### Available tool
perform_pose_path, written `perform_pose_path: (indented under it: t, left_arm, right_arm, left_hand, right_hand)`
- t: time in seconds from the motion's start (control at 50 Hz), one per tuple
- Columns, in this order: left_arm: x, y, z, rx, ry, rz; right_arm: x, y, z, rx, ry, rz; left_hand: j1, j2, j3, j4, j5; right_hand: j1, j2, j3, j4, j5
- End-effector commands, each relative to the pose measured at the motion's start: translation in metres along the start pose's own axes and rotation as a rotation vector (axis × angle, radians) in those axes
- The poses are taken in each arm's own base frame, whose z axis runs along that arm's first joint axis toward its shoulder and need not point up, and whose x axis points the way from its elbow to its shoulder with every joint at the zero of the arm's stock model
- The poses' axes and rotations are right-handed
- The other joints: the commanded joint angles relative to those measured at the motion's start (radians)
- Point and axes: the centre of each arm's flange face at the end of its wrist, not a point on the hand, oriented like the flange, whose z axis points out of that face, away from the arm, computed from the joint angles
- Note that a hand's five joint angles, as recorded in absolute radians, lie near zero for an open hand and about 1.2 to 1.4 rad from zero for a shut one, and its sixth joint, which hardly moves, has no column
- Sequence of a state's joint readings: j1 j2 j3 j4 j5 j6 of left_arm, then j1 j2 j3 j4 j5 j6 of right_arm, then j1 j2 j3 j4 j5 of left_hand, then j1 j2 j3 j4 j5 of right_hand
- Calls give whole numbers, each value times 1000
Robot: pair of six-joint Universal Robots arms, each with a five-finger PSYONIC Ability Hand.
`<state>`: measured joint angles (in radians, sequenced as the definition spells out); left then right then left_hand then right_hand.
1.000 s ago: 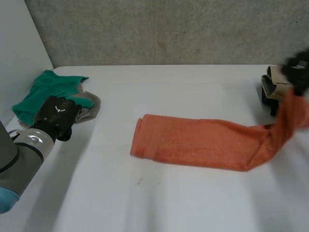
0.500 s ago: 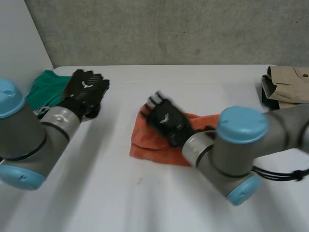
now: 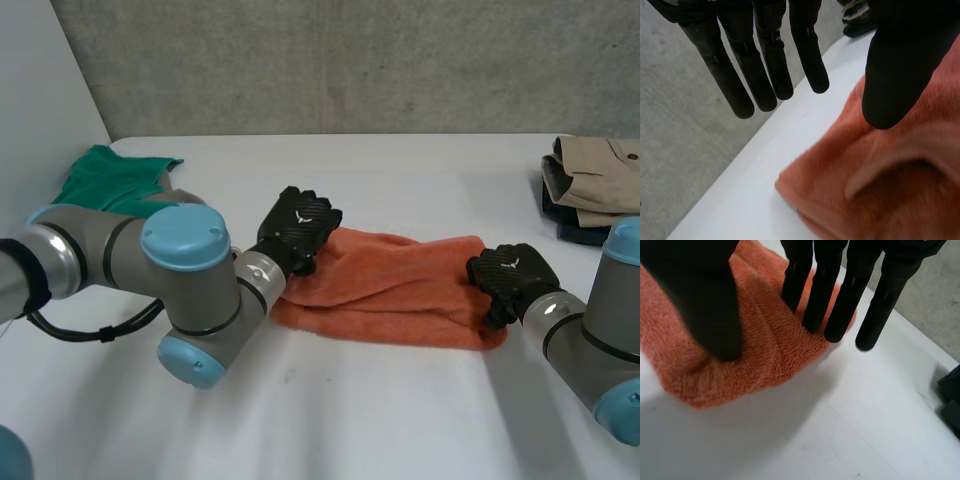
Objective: Fold the laundry.
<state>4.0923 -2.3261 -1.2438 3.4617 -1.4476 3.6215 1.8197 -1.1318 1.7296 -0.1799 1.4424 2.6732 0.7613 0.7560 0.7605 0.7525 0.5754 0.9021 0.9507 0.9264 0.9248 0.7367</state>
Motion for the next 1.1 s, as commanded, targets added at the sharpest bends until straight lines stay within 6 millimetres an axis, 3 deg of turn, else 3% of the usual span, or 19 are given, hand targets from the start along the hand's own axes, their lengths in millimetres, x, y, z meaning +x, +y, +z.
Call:
perform_pose_path:
  t: [0.02,0.14,0.24,0.32,0.42,0.46,0.48,0.52,0.54,0.62,0.68,0.72,0.76,0.84,0.86,0.92,0.94,1.0,1.1]
  left_arm:
    - [-3,12,1,-55,-64,1]
    - [-10,16,-4,-121,-137,42]
    - [2,24,-18,-210,-102,102]
    - [3,8,-36,-237,-86,110]
    - [-16,-16,-56,-213,-134,105]
    - [-20,-22,-61,-202,-146,104]
    - [-29,-28,-65,-189,-169,100]
    - [-37,-31,-66,-184,-192,97]
    - [-41,-31,-67,-186,-201,92]
    - [-50,-31,-70,-184,-227,65]
    - [-51,-31,-69,-181,-230,43]
    - [-54,-33,-67,-168,-241,35]
    - [-56,-35,-66,-154,-249,31]
    - [-62,-50,-56,-66,-285,20]
    - [-65,-58,-52,-21,-302,14]
    - [-70,-71,-46,47,-320,-5]
    - [-68,-81,-42,94,-309,-19]
    - [-62,-95,-36,157,-269,-49]
    - [-33,-99,-19,197,-148,-167]
  right_arm:
    - [2,6,0,-11,8,22]
    - [16,4,-9,-2,45,18]
    - [37,0,-15,0,94,-55]
    - [46,-10,-14,12,127,-246]
    - [50,-37,-8,85,164,-536]
    - [36,-50,-8,144,138,-575]
    - [6,-70,-12,243,86,-613]
    - [-32,-89,-20,368,12,-652]
    - [-66,-94,-25,454,-68,-684]
    - [-134,-79,-31,561,-268,-721]
    - [-157,-66,-32,562,-343,-741]
    - [-162,-59,-29,540,-352,-740]
    - [-160,-61,-28,526,-336,-723]
    - [-148,-72,-34,505,-297,-593]
    - [-130,-90,-42,516,-266,-466]
    - [-100,-105,-49,512,-232,-253]
    - [-80,-111,-52,508,-218,-99]
    - [-44,-119,-53,497,-180,163]
    - [3,-110,-42,382,-97,307]
  left_hand:
    - [107,112,108,116,118]
    - [113,118,114,122,124]
    - [110,115,111,119,121]
    - [107,112,108,116,118]
    - [92,98,93,101,104]
    - [95,100,96,104,107]
    - [95,100,96,104,107]
    - [95,100,96,104,106]
    - [92,98,93,101,104]
    - [89,95,90,98,101]
    - [72,77,72,81,83]
    - [48,54,49,57,60]
    - [-4,1,-4,4,7]
    - [-101,-96,-101,-93,-90]
    - [-110,-105,-110,-101,-99]
    - [-143,-137,-142,-134,-131]
    - [-143,-137,-142,-134,-131]
    - [-146,-140,-145,-137,-134]
    - [-195,-190,-194,-186,-184]
  right_hand:
    - [494,446,470,471,485]
    - [494,446,470,471,485]
    - [494,446,470,471,485]
    - [494,446,470,471,485]
    - [494,446,470,471,485]
    - [494,446,470,471,485]
    - [494,446,470,471,485]
    - [494,446,470,471,485]
    - [494,446,470,471,485]
    - [494,446,470,471,485]
    - [494,446,470,471,485]
    - [-71,-120,-95,-94,-80]
    - [-728,-776,-752,-750,-737]
    - [-728,-776,-752,-750,-737]
    - [-728,-776,-752,-750,-737]
    - [-728,-776,-752,-750,-737]
    - [-728,-776,-752,-750,-737]
    - [-728,-776,-752,-750,-737]
    - [-728,-776,-752,-750,-737]
